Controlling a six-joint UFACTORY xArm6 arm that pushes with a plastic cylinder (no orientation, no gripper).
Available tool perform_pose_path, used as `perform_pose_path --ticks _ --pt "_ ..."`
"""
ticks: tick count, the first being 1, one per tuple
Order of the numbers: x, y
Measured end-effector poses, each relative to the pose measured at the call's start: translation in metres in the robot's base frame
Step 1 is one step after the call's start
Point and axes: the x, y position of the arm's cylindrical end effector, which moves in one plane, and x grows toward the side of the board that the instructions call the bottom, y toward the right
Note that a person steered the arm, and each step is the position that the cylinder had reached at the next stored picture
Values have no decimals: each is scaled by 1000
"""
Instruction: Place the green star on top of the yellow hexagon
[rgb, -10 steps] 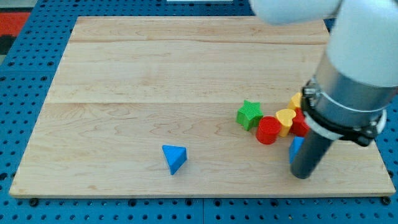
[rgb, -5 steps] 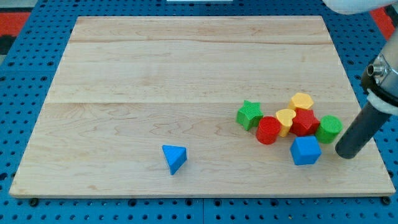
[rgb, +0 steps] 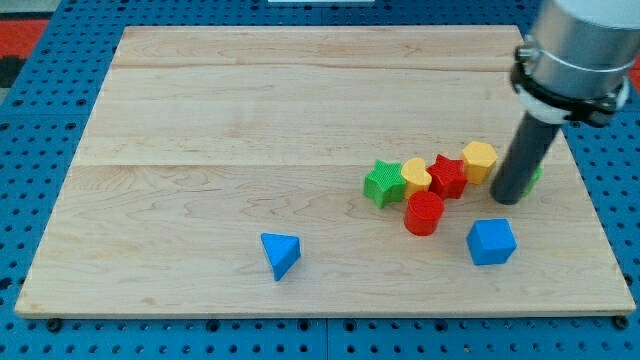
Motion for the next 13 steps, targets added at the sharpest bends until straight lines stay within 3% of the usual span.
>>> perform_pose_path --ticks 2,8,9,13 --pt "34 -31" --pt "44 -204" --pt "38 -213" --pt "-38 -147"
